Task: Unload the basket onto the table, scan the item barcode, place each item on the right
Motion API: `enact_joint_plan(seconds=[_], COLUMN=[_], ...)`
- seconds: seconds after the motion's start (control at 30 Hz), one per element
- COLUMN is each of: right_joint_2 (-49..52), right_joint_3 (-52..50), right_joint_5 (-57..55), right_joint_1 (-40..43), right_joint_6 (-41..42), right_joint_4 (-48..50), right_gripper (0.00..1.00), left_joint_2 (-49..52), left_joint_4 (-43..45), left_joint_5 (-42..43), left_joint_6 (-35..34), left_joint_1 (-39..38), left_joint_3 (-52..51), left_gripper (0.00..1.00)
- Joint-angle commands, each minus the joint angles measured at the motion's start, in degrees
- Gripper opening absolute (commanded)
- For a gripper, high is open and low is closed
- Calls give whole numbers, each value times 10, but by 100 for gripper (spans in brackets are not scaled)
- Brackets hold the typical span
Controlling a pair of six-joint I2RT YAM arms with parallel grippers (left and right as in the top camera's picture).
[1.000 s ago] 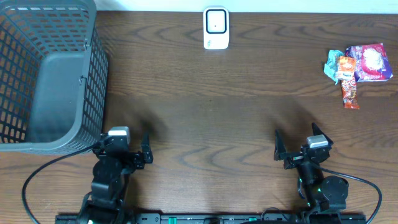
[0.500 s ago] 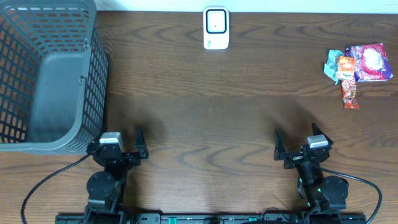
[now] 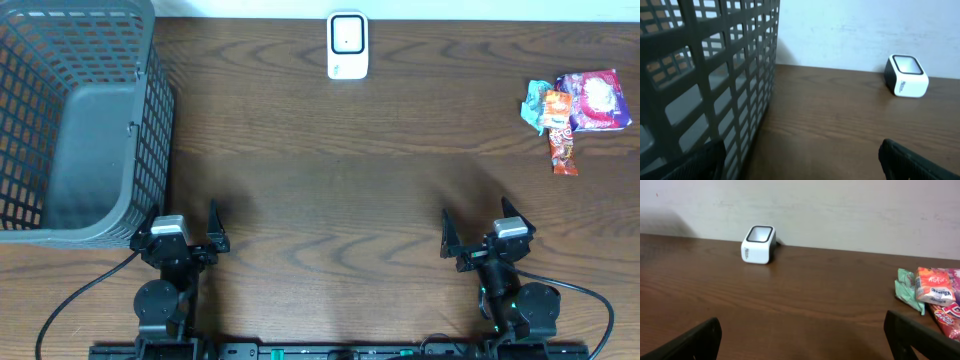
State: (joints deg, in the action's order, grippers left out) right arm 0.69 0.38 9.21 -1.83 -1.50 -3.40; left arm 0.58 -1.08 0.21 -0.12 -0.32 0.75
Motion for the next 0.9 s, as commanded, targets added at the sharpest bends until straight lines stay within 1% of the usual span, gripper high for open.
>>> enact_joint_plan(seconds=[0.0, 0.87], right_joint_2=[-4, -4], right_joint_3=[-1, -1], right_joint_5=[-1, -1], right_joint_1=[3, 3], right_joint_6=[8, 8], right_joint_4=[-2, -2], right_gripper=[99, 99], left_joint_2=[-5, -3], left_joint_4=[-31, -30], left_joint_5=[7, 7], left_joint_6=[6, 1], left_joint_1=[5, 6], left_joint_3=[-5, -5], left_gripper=[98, 98])
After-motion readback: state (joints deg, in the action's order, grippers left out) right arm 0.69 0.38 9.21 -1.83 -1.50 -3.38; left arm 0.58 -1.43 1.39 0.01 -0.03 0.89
